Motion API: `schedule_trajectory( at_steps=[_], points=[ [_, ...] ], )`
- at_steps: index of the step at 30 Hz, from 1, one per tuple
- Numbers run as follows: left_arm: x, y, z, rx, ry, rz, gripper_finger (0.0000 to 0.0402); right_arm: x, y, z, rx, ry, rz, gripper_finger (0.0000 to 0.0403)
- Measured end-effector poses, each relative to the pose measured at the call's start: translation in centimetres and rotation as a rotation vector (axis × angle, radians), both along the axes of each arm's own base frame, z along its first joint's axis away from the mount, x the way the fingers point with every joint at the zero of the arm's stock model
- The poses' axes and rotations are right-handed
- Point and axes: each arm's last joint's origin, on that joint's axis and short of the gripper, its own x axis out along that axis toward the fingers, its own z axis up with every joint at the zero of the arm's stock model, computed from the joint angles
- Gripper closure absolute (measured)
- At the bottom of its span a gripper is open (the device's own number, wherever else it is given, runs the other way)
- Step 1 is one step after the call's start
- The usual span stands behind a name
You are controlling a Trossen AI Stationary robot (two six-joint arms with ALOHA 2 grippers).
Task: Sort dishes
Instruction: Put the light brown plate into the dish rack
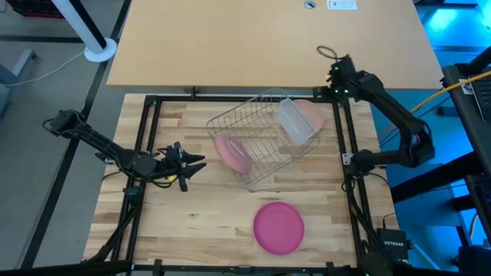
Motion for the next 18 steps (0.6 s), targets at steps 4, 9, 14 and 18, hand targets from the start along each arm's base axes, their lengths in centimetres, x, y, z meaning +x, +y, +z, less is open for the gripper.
schedule_trajectory(
  at_steps=[4, 9, 14, 18],
  points=[
    [0.0, 0.0, -0.1, 0.003, 0.005, 0.0, 0.0274, 0.8, -1.7, -1.0, 0.039, 0.051, -0.009, 0.0244],
    [0.0, 0.0, -0.3, -0.005, 0.021, 0.001, 0.0274, 1.4, -3.4, -3.2, 0.135, 0.112, -0.013, 0.0244],
    [0.0, 0.0, -0.4, -0.006, 0.027, 0.001, 0.0274, 1.4, -4.9, -5.9, 0.242, 0.148, -0.028, 0.0244],
    [0.0, 0.0, -0.6, -0.02, 0.041, 0.004, 0.0274, 1.3, -5.8, -7.5, 0.289, 0.163, -0.038, 0.0244]
  ],
)
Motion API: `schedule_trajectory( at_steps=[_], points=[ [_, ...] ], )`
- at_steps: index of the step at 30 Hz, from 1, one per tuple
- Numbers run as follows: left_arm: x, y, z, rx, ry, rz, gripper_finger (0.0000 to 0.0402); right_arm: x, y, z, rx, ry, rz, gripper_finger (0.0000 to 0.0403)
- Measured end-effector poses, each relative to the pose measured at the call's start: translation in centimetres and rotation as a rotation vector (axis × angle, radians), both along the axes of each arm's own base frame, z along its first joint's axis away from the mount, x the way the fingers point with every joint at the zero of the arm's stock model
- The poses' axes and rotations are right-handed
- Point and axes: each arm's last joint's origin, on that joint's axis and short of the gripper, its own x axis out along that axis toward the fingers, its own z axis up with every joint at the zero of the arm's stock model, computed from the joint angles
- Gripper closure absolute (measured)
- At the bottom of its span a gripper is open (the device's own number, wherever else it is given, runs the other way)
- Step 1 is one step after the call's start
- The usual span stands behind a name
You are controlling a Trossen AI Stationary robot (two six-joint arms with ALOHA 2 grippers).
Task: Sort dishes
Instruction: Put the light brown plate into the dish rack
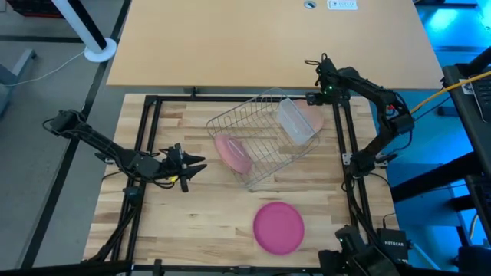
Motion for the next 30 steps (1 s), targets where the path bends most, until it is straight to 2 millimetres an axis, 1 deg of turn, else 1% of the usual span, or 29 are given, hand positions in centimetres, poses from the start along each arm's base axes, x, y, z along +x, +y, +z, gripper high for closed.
schedule_trajectory(
  at_steps=[6, 11, 15, 19, 30],
  points=[
    [0.0, 0.0, 0.0, 0.005, 0.004, 0.0, 0.0274, 0.1, -0.5, -1.3, 0.04, 0.016, -0.003, 0.0244],
    [0.0, 0.0, 0.0, 0.006, 0.005, 0.0, 0.0274, 0.2, -0.8, -3.3, 0.102, 0.045, -0.003, 0.0244],
    [0.0, 0.0, -0.1, 0.01, 0.011, 0.0, 0.0274, 0.4, -1.2, -4.4, 0.119, 0.07, -0.005, 0.0244],
    [0.0, 0.0, -0.1, 0.013, 0.017, 0.0, 0.0274, 0.6, -1.6, -5.2, 0.119, 0.071, -0.006, 0.0244],
    [0.0, 0.0, -0.1, 0.015, 0.019, -0.001, 0.0274, 0.8, -2.0, -7.6, 0.195, 0.092, -0.006, 0.0245]
  ],
)
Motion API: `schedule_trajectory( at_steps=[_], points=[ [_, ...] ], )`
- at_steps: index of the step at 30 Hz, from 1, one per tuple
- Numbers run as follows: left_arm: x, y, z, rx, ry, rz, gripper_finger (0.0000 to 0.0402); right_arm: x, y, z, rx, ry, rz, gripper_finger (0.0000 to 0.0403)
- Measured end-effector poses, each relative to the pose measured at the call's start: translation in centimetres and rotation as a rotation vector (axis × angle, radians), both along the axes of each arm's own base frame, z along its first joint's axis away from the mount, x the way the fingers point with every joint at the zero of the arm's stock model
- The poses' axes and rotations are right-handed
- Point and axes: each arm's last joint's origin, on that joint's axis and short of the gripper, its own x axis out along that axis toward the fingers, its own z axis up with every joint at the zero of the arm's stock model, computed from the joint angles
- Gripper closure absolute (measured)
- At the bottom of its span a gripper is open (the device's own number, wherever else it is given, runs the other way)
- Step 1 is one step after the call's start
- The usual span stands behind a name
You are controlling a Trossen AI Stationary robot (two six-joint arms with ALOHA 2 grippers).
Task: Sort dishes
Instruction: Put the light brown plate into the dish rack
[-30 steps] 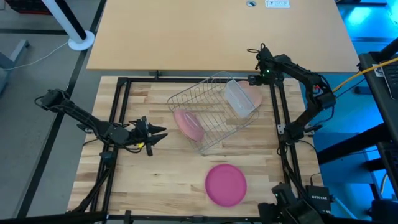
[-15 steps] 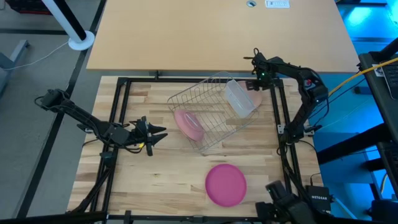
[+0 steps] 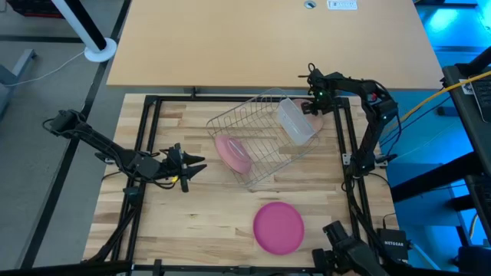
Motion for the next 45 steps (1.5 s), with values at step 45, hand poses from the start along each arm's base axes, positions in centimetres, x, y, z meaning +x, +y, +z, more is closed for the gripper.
schedule_trajectory(
  at_steps=[45],
  points=[
    [-0.1, 0.0, -0.4, 0.088, 0.067, -0.009, 0.0274, 0.5, -2.6, 12.4, -0.201, 0.186, -0.021, 0.0387]
  ],
)
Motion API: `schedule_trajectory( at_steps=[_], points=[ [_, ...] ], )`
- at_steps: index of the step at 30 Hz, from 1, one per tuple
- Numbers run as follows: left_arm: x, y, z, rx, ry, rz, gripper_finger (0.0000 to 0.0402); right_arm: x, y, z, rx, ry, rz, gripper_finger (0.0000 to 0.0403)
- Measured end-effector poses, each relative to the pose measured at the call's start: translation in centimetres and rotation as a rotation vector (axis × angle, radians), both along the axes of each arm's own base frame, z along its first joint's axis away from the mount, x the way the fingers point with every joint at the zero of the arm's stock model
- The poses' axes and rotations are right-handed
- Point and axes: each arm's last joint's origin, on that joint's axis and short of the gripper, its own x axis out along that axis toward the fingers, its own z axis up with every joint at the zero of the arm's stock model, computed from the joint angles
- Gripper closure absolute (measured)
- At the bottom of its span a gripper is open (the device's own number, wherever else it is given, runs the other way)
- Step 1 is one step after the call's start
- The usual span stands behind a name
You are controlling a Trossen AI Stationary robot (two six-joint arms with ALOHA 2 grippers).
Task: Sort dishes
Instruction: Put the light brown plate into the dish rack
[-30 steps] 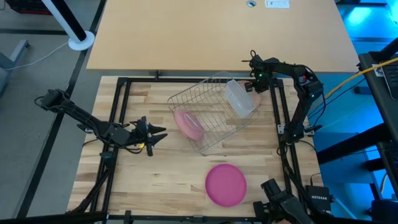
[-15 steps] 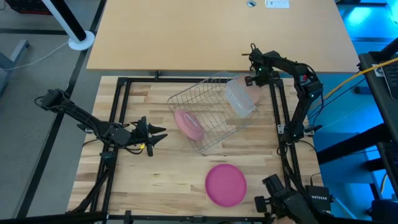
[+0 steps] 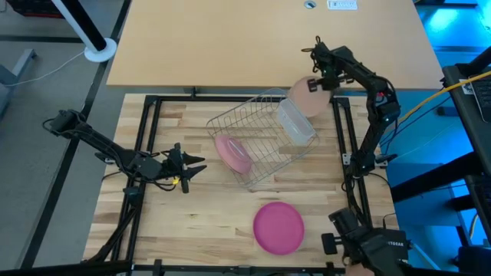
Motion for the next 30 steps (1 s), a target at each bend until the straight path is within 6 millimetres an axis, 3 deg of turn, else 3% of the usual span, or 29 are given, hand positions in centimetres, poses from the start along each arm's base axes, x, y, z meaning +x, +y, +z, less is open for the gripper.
schedule_trajectory(
  at_steps=[14, 18, 23, 30],
  points=[
    [0.0, 0.1, 0.2, 0.098, 0.013, 0.026, 0.0274, -0.6, 0.8, 8.9, -0.119, 0.081, -0.01, 0.0387],
    [0.1, 0.4, 0.3, 0.122, 0.011, 0.051, 0.0274, -0.3, 1.7, 11.9, -0.228, 0.127, -0.002, 0.0387],
    [0.3, 1.0, 0.3, 0.124, 0.015, 0.087, 0.0274, 0.8, 3.5, 15.7, -0.369, 0.056, 0.035, 0.0394],
    [0.5, 1.4, 1.0, 0.09, -0.056, 0.119, 0.0274, 4.1, 6.9, 18.8, -0.482, -0.044, 0.166, 0.0392]
  ],
)
